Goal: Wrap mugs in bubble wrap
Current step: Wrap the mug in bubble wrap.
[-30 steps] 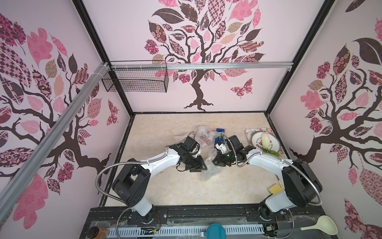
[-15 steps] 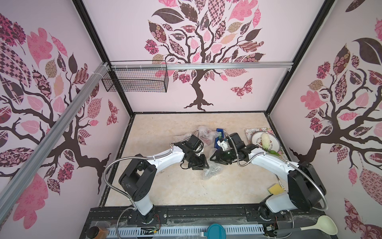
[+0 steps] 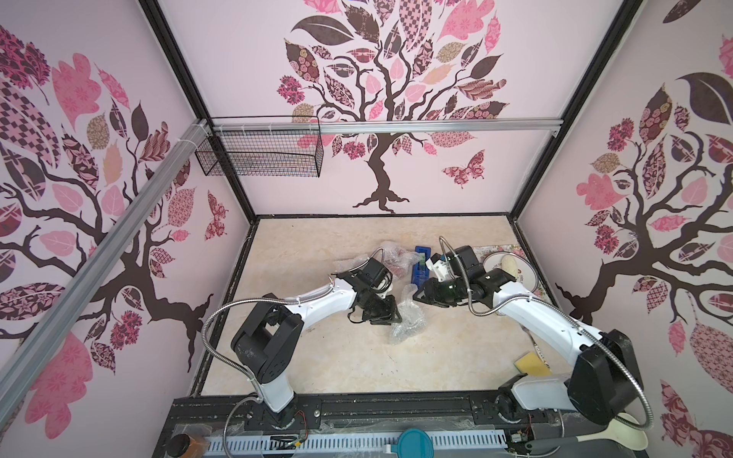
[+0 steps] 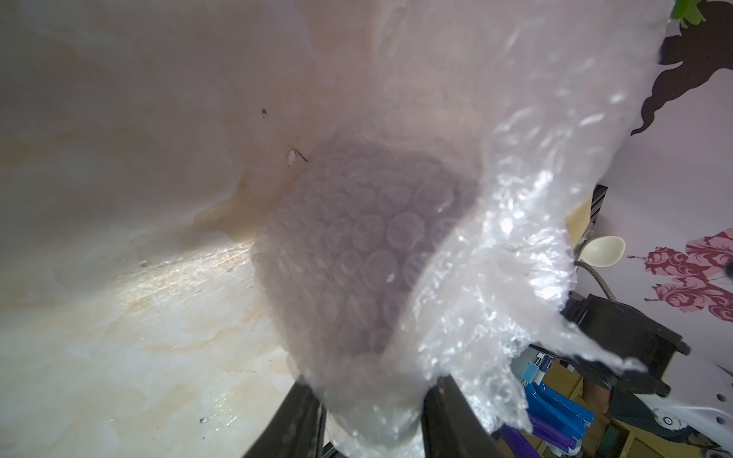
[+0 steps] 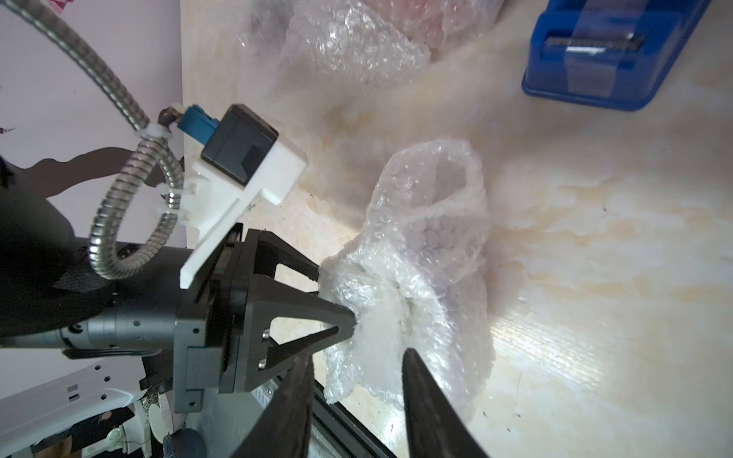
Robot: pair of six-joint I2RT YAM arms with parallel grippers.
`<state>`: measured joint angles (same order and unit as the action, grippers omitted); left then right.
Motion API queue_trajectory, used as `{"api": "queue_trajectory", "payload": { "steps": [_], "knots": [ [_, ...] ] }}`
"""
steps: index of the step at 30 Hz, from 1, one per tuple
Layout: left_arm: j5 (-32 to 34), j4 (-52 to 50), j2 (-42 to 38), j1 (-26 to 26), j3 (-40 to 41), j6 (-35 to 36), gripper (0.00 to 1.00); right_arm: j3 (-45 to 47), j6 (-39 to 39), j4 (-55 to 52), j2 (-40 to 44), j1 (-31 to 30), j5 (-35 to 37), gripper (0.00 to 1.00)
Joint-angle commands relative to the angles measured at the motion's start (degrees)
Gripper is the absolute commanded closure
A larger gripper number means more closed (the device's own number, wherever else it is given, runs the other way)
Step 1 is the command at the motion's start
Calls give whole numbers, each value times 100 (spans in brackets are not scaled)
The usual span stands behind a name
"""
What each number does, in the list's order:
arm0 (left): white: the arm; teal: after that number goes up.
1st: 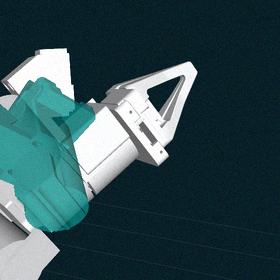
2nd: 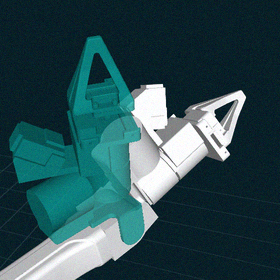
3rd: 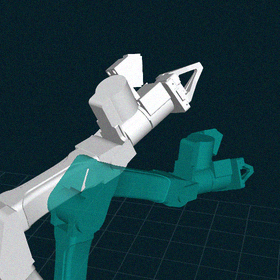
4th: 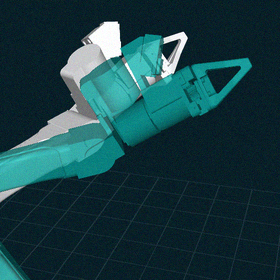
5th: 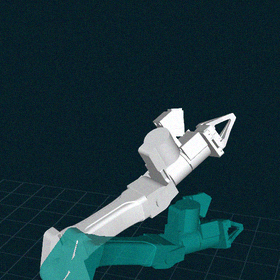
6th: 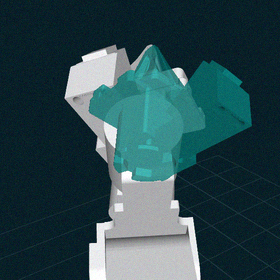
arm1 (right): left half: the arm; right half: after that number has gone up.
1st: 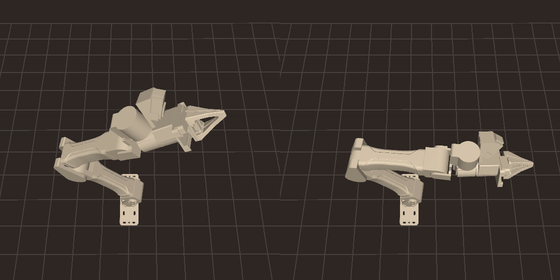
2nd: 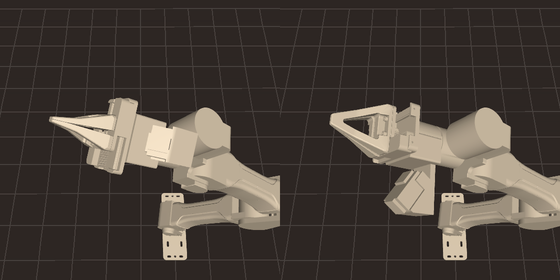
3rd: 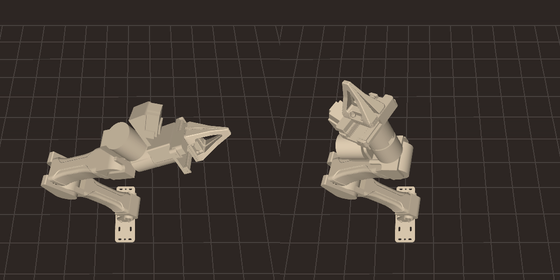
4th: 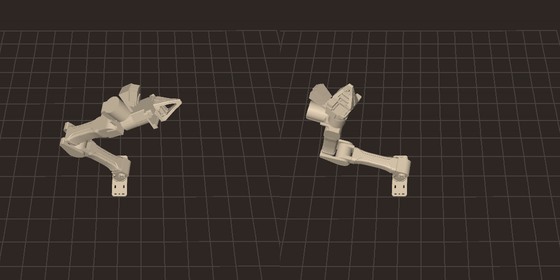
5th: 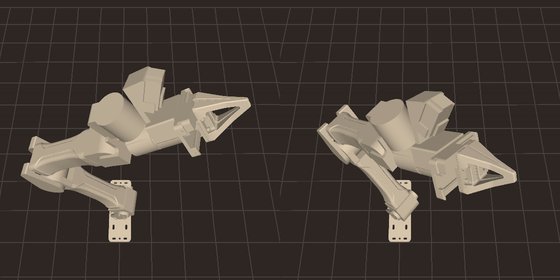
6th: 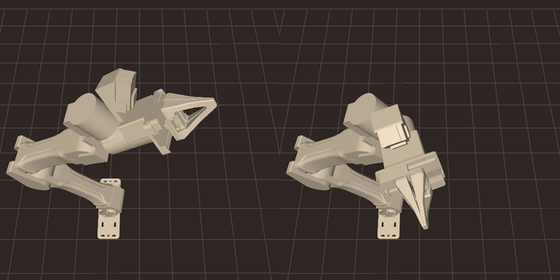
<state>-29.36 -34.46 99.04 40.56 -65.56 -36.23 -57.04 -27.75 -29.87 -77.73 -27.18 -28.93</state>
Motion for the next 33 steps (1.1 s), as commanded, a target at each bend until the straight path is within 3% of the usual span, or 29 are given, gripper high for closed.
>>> {"api": "queue_trajectory", "payload": {
  "steps": [1,8,12,15,18,19,33],
  "knots": [
    [528,-206,313,58,-1,159,62,-92,391,-239,-148,-111,-60,61],
    [548,-227,432,67,-35,213,63,-169,475,-113,-523,-299,-25,61],
    [546,-202,450,67,-51,211,63,-211,547,-217,-724,-341,159,67],
    [546,-193,475,67,-60,234,63,-263,584,-242,-859,-341,354,77],
    [575,-214,505,67,-55,264,63,-489,553,-489,-1001,-341,729,98],
    [617,-213,512,69,-47,274,64,-525,488,-511,-1005,-326,876,100],
    [1445,-571,721,105,-120,420,73,240,124,26,-616,-6,1322,100]
  ]
}}
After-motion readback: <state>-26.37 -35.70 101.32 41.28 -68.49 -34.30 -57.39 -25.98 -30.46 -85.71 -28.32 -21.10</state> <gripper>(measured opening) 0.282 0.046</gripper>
